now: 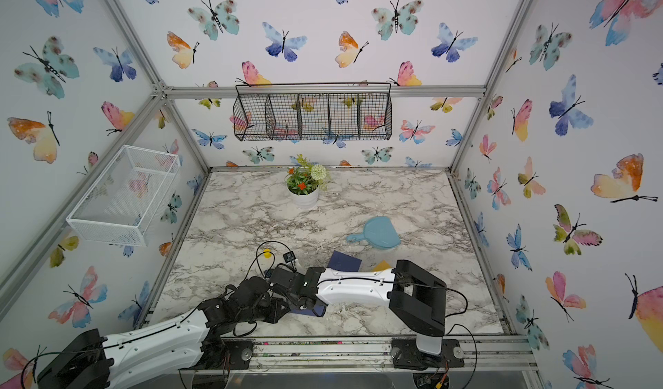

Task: Seal the envelope with a glue stick
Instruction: Apply the envelope at the center of the board.

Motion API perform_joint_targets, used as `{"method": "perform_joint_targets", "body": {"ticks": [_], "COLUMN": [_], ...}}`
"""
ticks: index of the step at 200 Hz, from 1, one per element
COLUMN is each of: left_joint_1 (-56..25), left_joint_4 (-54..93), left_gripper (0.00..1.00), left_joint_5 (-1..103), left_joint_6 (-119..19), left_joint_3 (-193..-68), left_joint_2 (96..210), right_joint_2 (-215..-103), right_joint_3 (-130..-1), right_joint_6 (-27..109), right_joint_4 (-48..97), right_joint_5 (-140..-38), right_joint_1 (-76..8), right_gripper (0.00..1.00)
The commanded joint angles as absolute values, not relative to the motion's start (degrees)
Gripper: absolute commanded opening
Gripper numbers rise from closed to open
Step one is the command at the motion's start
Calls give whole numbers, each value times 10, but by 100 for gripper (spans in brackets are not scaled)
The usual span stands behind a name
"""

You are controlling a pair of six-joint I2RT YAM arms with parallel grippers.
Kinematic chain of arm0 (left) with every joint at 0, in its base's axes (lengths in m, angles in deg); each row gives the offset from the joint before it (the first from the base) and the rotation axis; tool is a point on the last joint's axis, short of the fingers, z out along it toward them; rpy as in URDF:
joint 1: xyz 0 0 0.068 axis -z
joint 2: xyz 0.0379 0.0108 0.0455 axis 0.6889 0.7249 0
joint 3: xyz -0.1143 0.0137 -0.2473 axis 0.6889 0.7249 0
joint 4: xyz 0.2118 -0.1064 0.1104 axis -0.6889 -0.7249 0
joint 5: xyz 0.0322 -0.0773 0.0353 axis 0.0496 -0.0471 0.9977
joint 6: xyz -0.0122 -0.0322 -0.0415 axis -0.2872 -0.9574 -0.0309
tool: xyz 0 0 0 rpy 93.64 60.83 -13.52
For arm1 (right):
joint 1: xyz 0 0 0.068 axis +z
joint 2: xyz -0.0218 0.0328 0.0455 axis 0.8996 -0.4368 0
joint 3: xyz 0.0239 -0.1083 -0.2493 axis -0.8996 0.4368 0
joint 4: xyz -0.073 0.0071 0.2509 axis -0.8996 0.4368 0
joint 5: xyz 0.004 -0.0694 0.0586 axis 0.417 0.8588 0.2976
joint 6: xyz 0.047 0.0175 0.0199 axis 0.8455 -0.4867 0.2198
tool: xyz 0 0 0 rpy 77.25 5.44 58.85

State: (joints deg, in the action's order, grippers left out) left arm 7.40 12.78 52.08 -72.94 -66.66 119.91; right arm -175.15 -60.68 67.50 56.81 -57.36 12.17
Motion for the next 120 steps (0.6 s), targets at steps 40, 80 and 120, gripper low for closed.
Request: {"method": "perform_joint_targets", "body": {"ticks": [40, 80, 120], "left_joint_1": [70, 70, 70], "left_joint_4": [104, 103, 104], "left_gripper": [0, 0, 0], "left_joint_5": [519, 520, 519], "left_joint_6": [-725, -728, -727], "left_joint_3": [-656, -654, -654], "left_joint_2": [1184, 1179, 1179], "right_joint_2": [-1795, -1802, -1810], "right_joint_3": [-624, -632, -616], "right_joint_6": [696, 680, 658], "right_joint_4": [682, 670, 613], "right_joint_5": [-550, -559, -621], "right_joint_1": [121, 121, 114], "right_gripper": [3, 3, 3]}}
